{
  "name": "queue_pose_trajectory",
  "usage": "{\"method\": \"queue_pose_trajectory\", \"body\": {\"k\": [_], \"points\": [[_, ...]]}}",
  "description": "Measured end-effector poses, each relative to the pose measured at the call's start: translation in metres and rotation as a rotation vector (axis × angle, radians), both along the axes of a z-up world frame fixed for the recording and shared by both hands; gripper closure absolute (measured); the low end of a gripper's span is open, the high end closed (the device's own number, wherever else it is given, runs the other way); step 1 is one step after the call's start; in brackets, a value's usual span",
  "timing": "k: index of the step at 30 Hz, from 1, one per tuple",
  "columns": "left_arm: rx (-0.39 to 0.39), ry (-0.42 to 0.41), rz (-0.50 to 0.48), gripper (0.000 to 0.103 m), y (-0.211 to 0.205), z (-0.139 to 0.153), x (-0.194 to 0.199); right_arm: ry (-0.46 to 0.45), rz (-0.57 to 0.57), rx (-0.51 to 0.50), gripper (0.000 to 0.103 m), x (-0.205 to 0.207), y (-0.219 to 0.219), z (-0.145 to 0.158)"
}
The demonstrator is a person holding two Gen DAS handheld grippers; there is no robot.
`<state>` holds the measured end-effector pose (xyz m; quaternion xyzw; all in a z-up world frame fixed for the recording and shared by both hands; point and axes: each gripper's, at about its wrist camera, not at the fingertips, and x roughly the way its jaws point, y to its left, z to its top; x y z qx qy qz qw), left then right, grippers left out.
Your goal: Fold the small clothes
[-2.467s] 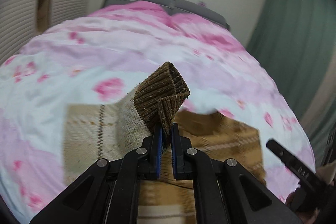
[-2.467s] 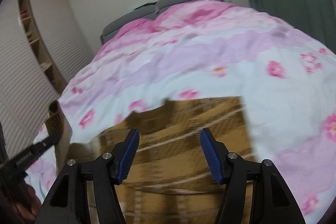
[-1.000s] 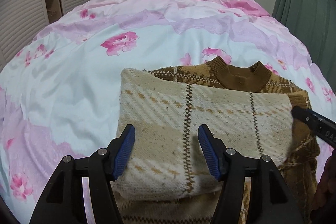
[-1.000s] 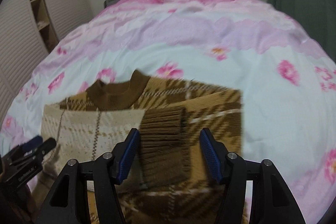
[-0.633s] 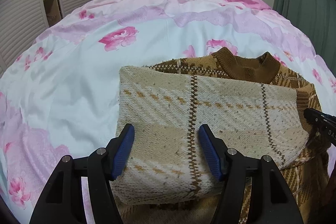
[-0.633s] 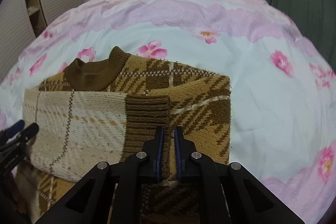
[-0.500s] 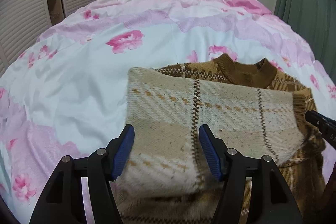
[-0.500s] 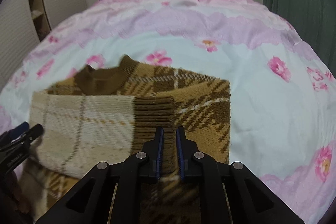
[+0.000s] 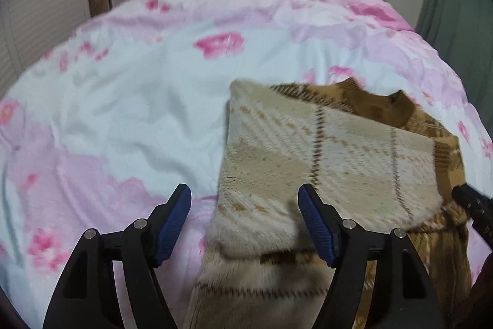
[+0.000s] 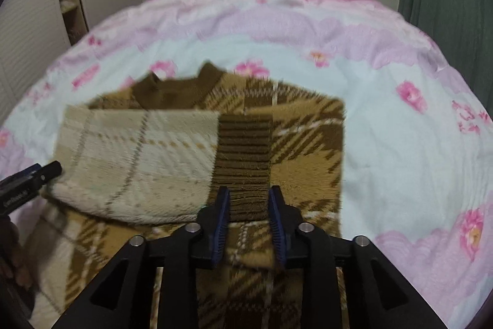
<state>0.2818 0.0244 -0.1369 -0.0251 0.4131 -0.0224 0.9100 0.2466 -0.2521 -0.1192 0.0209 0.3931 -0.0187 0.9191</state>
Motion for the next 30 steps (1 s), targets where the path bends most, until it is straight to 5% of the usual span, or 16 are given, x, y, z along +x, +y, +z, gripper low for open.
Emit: {"method": "queue_pose_trajectory", "body": {"k": [9, 19, 30], "points": [[0.096, -0.094, -0.086, 0.031, -0.011, 0.048, -0.096, -0.114, -0.062, -0.006, 0.042, -0.114, -0.01, 0.029], [0.158, -0.1, -0.039, 0.031, 0.0, 0.034, -0.203, -0.117, -0.149, 0.018, 0.042, -0.208, -0.011, 0.022], [0.181, -0.105, 0.021, 0.031, 0.014, 0.011, -0.257, -0.092, -0.27, 0.033, 0.042, -0.255, -0.03, 0.009]]}}
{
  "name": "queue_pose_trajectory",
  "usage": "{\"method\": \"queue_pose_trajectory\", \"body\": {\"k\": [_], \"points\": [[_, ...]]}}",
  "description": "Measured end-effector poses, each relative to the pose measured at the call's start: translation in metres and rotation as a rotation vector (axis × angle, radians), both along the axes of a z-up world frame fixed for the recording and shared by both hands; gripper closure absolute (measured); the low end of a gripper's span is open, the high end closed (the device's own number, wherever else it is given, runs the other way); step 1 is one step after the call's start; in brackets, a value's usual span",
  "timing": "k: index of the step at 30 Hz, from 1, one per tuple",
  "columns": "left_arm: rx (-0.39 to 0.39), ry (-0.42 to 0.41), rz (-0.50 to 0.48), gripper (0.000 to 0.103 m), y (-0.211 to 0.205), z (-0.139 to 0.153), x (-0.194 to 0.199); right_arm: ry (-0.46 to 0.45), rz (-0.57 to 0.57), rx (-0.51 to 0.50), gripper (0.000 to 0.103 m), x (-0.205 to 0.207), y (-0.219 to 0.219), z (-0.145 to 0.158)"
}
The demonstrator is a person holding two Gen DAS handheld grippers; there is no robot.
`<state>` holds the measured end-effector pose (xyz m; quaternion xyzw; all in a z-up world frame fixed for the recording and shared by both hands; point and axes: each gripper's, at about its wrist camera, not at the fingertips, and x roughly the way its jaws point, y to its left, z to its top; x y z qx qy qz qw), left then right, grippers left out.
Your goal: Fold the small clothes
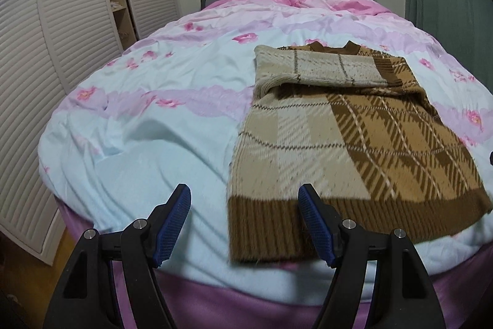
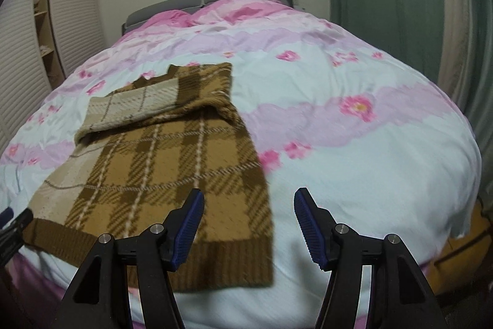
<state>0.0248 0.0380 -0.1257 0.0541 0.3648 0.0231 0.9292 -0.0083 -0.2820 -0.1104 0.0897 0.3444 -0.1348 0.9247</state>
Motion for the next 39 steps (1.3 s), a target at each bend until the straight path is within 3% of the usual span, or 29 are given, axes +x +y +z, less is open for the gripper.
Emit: {"method": "queue_pose_trajectory", "body": {"k": [6, 14, 20, 28, 32, 35, 37, 39], "points": [[-0.017, -0.018, 0.011, 0.031, 0.004, -0.001, -0.01, 0.01, -0.027, 0.02, 0.042, -0.015, -0.008, -0.009], [-0.086, 0.073, -0.008, 0.031, 0.008, -0.016, -0.002, 0.046, -0.034, 0.038, 0.042, -0.017, -0.01, -0.018], [-0.115, 0.091, -0.02, 0.042, 0.01, -0.02, -0.002, 0.115, -0.028, 0.11, 0.042, -0.012, -0.017, -0.037], [-0.124, 0.098, -0.01, 0.058, 0.014, -0.022, -0.001, 0.125, 0.033, 0.181, 0.043, -0.01, -0.012, -0.044], [-0.118, 0.101, -0.021, 0.066, 0.012, -0.023, 0.0, 0.14, 0.06, 0.224, 0.055, -0.008, -0.011, -0.05], [-0.118, 0.107, -0.04, 0.081, 0.009, -0.024, 0.0, 0.145, 0.067, 0.243, 0.064, -0.008, -0.012, -0.052], [-0.117, 0.108, -0.047, 0.086, 0.008, -0.024, -0.001, 0.145, 0.071, 0.259, 0.077, -0.007, -0.012, -0.053], [-0.119, 0.104, -0.052, 0.089, 0.007, -0.023, -0.001, 0.144, 0.076, 0.276, 0.081, -0.007, -0.013, -0.055]]}}
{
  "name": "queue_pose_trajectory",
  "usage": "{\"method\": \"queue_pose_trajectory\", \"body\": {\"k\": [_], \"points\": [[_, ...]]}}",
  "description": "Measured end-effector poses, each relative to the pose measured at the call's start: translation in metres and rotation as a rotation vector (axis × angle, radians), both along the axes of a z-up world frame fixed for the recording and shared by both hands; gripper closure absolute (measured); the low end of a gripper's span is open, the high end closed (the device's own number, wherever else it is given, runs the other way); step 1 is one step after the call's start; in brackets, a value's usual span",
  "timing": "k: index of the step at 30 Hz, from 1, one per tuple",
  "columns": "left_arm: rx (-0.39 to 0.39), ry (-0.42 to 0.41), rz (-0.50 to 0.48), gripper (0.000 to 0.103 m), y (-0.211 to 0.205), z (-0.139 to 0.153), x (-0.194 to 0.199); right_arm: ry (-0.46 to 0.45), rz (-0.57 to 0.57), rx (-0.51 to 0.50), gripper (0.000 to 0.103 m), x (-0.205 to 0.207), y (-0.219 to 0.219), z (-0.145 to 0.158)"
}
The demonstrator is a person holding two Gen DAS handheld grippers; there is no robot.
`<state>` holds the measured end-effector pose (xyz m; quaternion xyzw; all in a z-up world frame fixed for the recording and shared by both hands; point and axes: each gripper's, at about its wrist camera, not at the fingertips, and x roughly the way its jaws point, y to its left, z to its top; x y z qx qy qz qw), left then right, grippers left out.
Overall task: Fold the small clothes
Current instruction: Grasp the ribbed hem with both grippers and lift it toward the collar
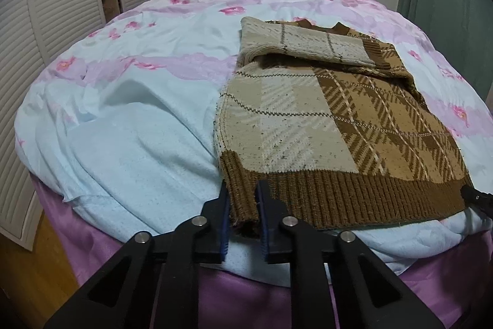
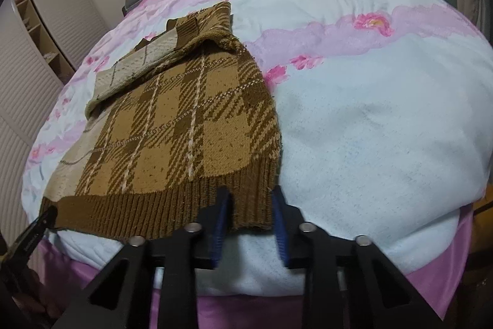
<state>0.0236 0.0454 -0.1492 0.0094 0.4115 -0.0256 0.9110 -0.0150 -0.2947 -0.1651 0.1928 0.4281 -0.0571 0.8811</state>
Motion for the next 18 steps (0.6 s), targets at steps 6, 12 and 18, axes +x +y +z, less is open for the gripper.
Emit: {"method": "queue_pose_trajectory", "body": {"k": [6, 12, 18], "points": [[-0.032, -0.021, 0.003, 0.092, 0.003, 0.005, -0.002, -0.035, 0.005, -0.007, 0.091, -0.002, 0.0, 0.007], [-0.046, -0.054, -0.002, 0.092, 0.004, 0.014, -0.003, -0.098, -0.011, 0.008, 0.092, -0.007, -0.004, 0.018], [-0.041, -0.132, -0.016, 0.092, 0.003, 0.037, 0.001, -0.193, 0.001, -0.006, 0.093, -0.009, -0.005, 0.042]]}}
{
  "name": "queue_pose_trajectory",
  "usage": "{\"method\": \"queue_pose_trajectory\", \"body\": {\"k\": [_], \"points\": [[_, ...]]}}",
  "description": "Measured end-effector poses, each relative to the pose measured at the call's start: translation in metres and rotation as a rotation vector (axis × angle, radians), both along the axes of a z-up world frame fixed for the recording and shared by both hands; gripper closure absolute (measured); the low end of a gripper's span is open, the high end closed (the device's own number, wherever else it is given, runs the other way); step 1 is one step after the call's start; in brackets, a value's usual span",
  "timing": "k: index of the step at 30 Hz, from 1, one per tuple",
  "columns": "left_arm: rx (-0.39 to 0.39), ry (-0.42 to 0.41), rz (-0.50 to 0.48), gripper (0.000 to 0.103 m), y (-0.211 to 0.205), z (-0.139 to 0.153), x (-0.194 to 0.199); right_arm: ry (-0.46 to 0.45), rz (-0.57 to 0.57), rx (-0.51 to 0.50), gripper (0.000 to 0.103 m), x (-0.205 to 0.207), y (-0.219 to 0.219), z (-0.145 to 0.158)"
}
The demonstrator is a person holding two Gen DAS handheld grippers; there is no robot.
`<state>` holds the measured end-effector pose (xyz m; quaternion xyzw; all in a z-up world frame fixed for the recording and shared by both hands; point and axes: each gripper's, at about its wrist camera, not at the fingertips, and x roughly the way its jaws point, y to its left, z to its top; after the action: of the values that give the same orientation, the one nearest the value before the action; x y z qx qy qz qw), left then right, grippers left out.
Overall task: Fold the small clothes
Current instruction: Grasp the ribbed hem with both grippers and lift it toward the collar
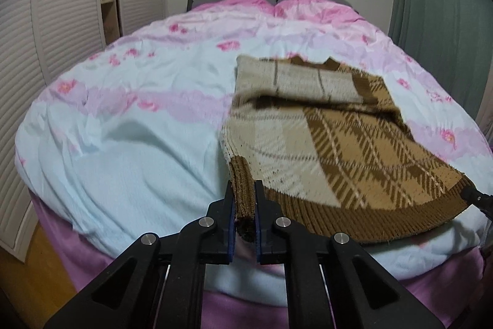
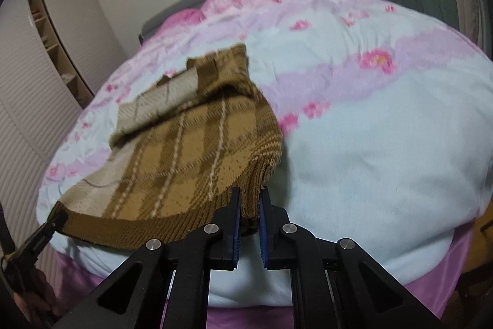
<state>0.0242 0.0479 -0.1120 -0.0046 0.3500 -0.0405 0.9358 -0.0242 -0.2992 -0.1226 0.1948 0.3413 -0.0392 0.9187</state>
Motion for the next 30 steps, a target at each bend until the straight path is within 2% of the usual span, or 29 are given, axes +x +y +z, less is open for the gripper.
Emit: {"method": "queue_pose_trajectory", "body": {"k": [8, 17, 23, 30], "points": [[-0.013, -0.08, -0.008, 0.092, -0.007, 0.03, 0.02, -0.066, 0.005, 0.009, 0.093, 0.012, -0.007, 0.022], [-0.022, -0.127, -0.006, 0.092, -0.013, 0.048, 0.048, -0.137, 0.006, 0.027, 0.093, 0.039, -0.013, 0.046], [-0.046, -0.155, 0.005, 0.092, -0.014, 0.059, 0.079, -0.191, 0.004, 0.032, 0.093, 0.081, -0.019, 0.064], [-0.066, -0.169, 0.025, 0.092, -0.017, 0.066, 0.141, -0.227, -0.009, 0.022, 0.093, 0.149, -0.027, 0.075]]}}
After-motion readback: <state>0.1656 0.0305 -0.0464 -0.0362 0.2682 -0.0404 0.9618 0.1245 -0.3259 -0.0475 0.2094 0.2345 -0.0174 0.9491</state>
